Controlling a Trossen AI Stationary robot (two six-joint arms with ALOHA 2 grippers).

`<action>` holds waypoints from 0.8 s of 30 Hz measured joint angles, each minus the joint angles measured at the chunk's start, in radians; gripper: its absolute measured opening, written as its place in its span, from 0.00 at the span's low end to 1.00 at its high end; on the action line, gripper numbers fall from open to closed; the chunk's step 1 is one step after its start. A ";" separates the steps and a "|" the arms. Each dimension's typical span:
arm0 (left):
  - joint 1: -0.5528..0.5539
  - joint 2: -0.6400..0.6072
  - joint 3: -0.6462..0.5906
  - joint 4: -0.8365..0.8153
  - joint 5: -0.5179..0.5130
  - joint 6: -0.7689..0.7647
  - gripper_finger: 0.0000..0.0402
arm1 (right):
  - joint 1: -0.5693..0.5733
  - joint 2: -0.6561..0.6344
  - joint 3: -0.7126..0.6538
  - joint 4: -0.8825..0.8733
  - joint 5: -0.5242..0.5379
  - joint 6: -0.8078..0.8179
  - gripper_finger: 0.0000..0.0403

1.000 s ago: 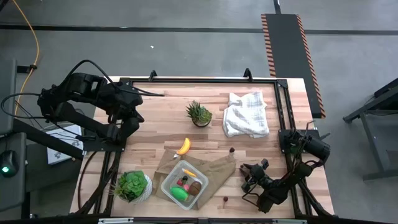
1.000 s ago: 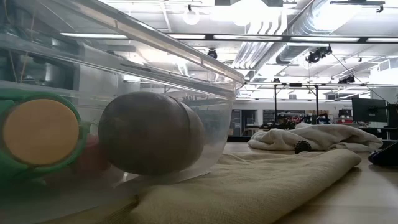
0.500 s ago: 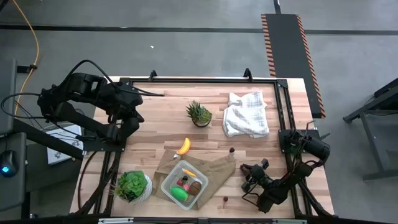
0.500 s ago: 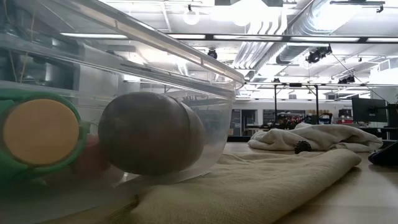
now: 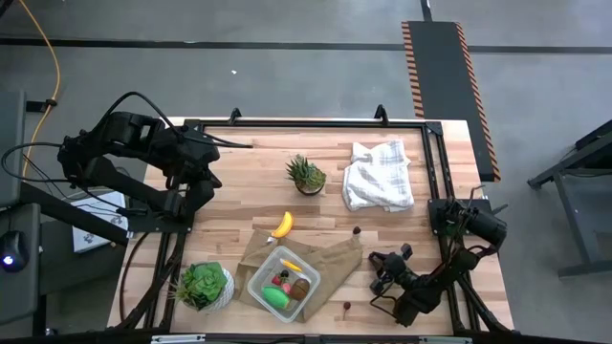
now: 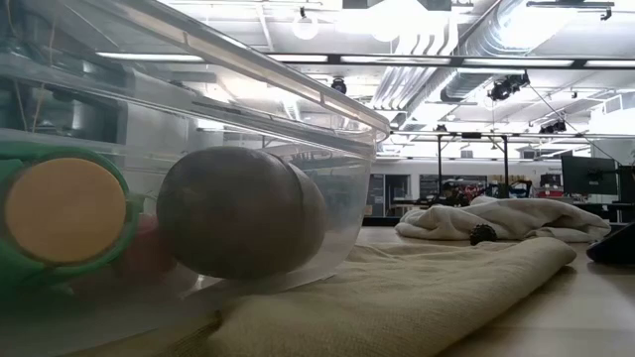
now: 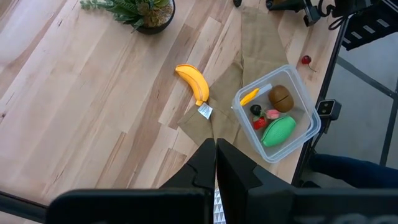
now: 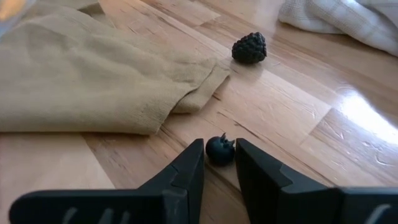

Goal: Pick and placing Produce into tupperware
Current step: Put the blueberry into the container

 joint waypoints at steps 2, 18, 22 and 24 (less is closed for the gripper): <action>0.000 0.000 0.000 0.000 0.000 0.000 0.01 | -0.001 0.000 0.000 0.001 0.000 0.000 0.20; 0.000 0.000 0.000 0.000 0.000 0.016 0.01 | -0.002 0.000 0.000 0.004 0.002 0.000 0.10; 0.000 0.000 0.000 0.000 0.000 0.017 0.01 | -0.002 0.000 0.000 0.005 0.002 0.000 0.09; 0.000 0.000 0.000 0.000 0.000 0.017 0.01 | -0.002 0.000 0.000 0.005 0.002 0.000 0.09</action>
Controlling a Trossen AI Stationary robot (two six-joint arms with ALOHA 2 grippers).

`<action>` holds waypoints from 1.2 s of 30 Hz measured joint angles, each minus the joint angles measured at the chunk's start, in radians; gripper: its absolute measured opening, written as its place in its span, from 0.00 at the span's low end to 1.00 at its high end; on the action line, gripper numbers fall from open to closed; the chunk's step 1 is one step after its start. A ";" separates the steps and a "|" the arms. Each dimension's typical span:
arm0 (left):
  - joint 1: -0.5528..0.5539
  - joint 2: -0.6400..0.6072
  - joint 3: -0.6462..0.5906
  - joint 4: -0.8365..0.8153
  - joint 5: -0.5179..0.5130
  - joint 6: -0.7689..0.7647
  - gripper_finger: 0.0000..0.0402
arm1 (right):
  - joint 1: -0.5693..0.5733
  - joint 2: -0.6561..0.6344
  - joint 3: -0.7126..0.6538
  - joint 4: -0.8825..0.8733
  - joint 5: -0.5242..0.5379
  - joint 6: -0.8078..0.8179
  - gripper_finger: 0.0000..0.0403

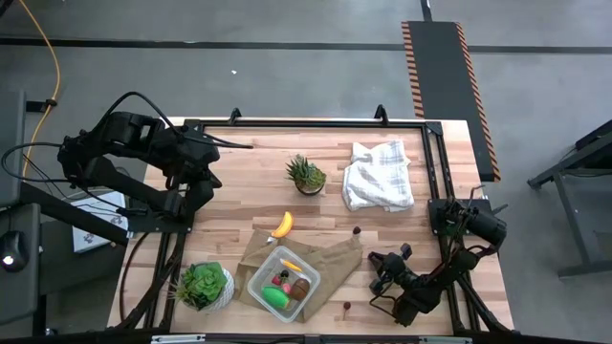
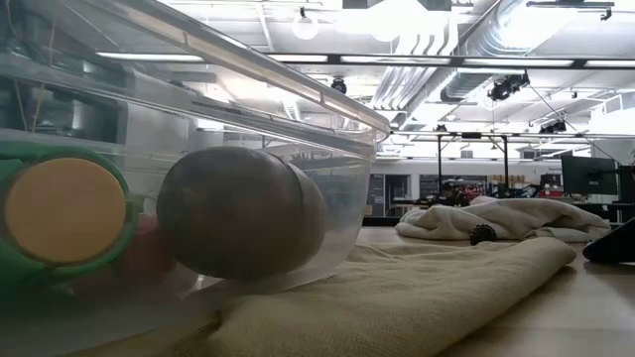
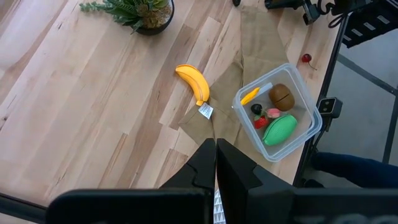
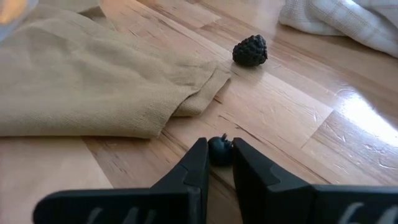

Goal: Pick and placing Produce into tupperware
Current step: Put the blueberry into the container

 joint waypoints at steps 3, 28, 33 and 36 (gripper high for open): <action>0.000 0.000 0.000 0.000 0.000 0.001 0.01 | 0.000 0.000 0.000 0.000 0.001 0.000 0.09; 0.000 0.000 0.000 0.000 0.005 0.002 0.01 | -0.019 -0.093 0.000 -0.171 0.202 0.136 0.08; 0.000 0.000 0.000 0.000 0.011 0.002 0.01 | -0.019 -0.204 0.000 -0.172 0.202 0.073 0.08; 0.000 0.000 0.000 0.000 0.011 0.002 0.01 | -0.019 -0.293 0.000 -0.172 0.205 0.017 0.08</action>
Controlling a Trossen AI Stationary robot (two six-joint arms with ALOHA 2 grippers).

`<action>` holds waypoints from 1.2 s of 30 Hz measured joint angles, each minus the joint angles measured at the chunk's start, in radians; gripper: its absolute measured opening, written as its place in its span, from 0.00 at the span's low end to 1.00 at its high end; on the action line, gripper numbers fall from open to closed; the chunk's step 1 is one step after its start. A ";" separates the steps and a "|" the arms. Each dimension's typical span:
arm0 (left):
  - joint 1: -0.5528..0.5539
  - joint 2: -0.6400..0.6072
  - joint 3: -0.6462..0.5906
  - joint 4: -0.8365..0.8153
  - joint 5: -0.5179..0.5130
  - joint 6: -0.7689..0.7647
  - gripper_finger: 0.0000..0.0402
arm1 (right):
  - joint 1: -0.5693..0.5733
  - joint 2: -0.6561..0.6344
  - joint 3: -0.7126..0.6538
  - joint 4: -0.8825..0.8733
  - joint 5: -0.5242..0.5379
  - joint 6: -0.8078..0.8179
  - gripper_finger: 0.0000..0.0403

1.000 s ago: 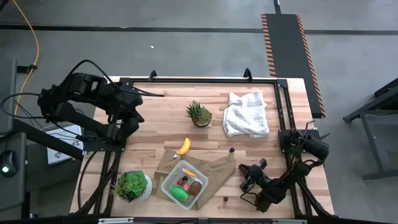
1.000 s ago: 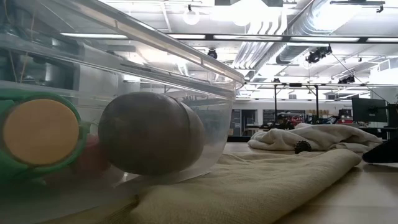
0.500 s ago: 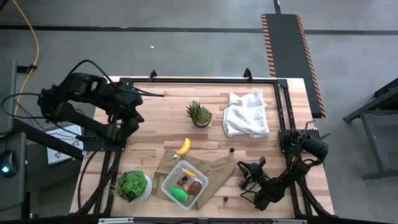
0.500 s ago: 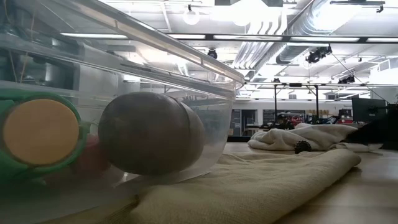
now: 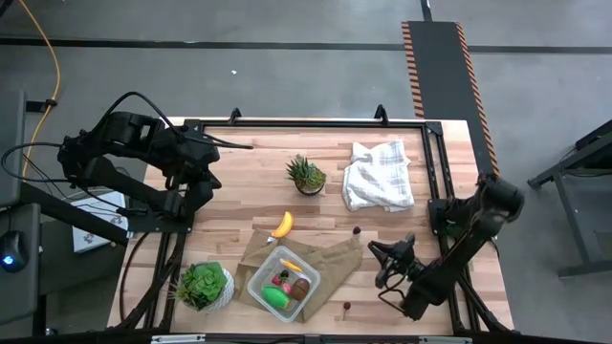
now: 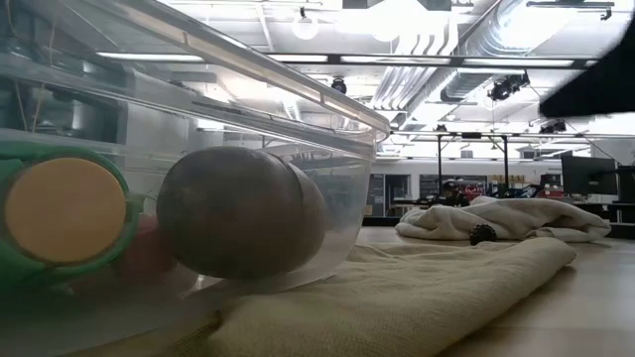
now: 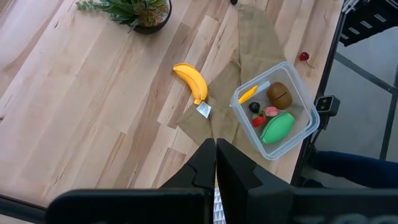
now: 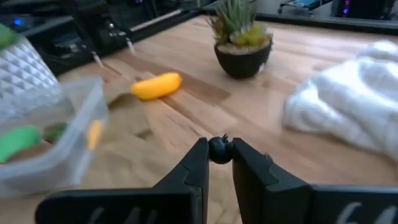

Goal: Pick and placing Produce into tupperware
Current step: Put the blueberry into the container

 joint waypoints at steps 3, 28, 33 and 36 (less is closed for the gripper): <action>0.000 0.000 0.000 0.000 0.000 0.000 0.01 | 0.000 -0.105 0.000 0.008 0.004 -0.080 0.08; 0.000 0.038 0.000 0.024 0.000 0.039 0.01 | -0.232 -0.409 0.000 1.006 -0.582 -0.982 0.08; -0.057 0.072 0.000 0.169 -0.022 0.107 0.01 | -0.278 -0.409 0.000 1.044 -0.744 -0.956 0.08; -0.108 0.099 0.000 0.291 -0.035 0.158 0.01 | -0.300 -0.408 0.000 1.080 -0.805 -0.949 0.08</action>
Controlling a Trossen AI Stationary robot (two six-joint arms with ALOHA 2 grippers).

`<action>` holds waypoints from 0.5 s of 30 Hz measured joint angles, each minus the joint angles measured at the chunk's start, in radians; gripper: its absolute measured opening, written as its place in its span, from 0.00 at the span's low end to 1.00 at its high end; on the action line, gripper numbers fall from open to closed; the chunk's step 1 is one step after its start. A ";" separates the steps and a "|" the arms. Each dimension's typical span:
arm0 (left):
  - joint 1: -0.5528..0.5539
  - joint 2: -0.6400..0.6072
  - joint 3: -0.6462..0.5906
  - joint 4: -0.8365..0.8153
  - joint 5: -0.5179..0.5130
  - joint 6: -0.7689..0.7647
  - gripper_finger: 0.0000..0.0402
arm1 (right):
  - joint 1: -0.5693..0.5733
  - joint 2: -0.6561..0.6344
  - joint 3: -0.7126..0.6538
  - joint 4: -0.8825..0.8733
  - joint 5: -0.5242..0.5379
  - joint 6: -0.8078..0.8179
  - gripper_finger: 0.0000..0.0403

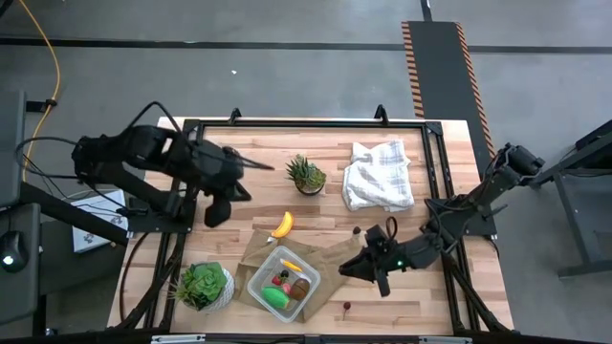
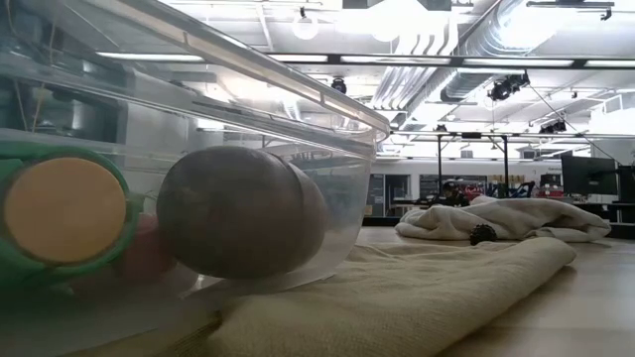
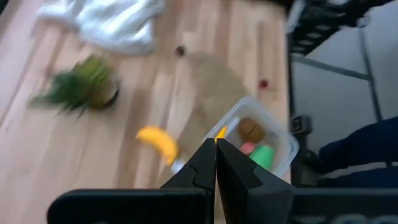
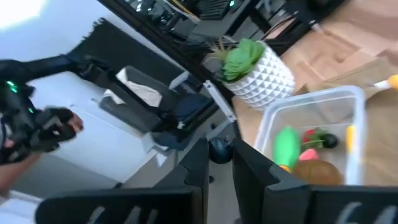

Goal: Pick and placing Produce into tupperware
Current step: Put the blueberry into the container

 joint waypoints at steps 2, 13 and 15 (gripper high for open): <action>-0.048 0.018 0.000 0.045 -0.002 0.005 0.01 | -0.014 0.000 0.000 0.016 -0.031 0.015 0.08; -0.381 0.111 0.000 -0.076 -0.225 -0.114 0.00 | -0.080 0.001 0.000 0.096 -0.172 0.116 0.08; -0.450 0.116 -0.001 -0.082 -0.362 -0.164 0.00 | -0.081 0.001 0.000 0.096 -0.171 0.144 0.08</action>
